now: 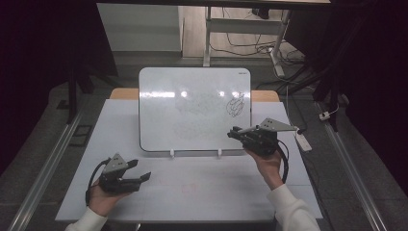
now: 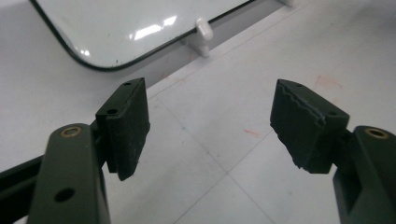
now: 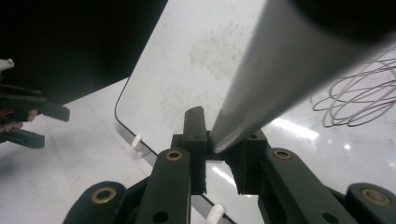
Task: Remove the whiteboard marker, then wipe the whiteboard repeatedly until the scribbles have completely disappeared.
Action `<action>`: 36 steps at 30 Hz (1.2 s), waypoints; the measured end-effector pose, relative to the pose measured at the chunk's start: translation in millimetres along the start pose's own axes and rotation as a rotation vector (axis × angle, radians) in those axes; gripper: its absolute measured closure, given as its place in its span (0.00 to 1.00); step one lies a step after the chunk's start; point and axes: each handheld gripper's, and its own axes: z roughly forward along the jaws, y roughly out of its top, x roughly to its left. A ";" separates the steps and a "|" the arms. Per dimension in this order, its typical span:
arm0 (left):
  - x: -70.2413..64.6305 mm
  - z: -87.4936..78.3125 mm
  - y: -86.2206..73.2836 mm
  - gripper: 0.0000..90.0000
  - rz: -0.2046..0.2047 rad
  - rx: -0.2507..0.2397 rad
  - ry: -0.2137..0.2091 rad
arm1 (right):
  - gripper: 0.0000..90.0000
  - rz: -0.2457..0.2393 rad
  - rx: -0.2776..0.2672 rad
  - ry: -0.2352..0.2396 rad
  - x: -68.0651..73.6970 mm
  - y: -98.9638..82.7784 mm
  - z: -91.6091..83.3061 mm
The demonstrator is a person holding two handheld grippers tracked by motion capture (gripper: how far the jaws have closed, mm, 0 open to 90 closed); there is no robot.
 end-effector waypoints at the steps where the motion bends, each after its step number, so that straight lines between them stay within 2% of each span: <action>1: 0.8 0.6 -0.3 0.33 -0.005 0.002 0.001 | 0.86 -0.001 -0.003 -0.005 -0.9 0.2 -0.3; 6: 3.7 -1.5 0.3 0.31 -0.016 -0.008 0.007 | 0.86 -0.036 -0.028 -0.057 -11.6 6.1 -1.1; 10: 6.0 -0.5 1.5 0.28 -0.027 -0.015 0.008 | 0.86 -0.034 -0.081 -0.105 -32.9 20.0 0.2; 16: 8.2 3.7 0.7 0.26 -0.033 -0.006 0.003 | 0.86 -0.054 -0.118 -0.196 -66.3 44.6 10.5; 20: 9.2 5.0 -0.1 0.26 -0.036 -0.005 -0.003 | 0.86 -0.063 -0.137 -0.238 -80.8 56.6 18.0; 26: 11.6 6.0 -1.6 0.26 -0.038 -0.003 -0.003 | 0.86 -0.078 -0.112 -0.264 -92.7 65.9 35.2; 28: 11.6 6.6 -1.8 0.26 -0.037 0.000 -0.004 | 0.86 -0.086 -0.088 -0.273 -96.4 65.7 42.9; 31: 10.8 7.2 -1.9 0.26 -0.030 0.002 0.002 | 0.86 -0.079 -0.081 -0.293 -103.1 63.5 50.9; 36: 11.0 8.2 -2.1 0.26 -0.028 0.006 0.005 | 0.86 -0.075 -0.068 -0.298 -108.9 59.4 59.0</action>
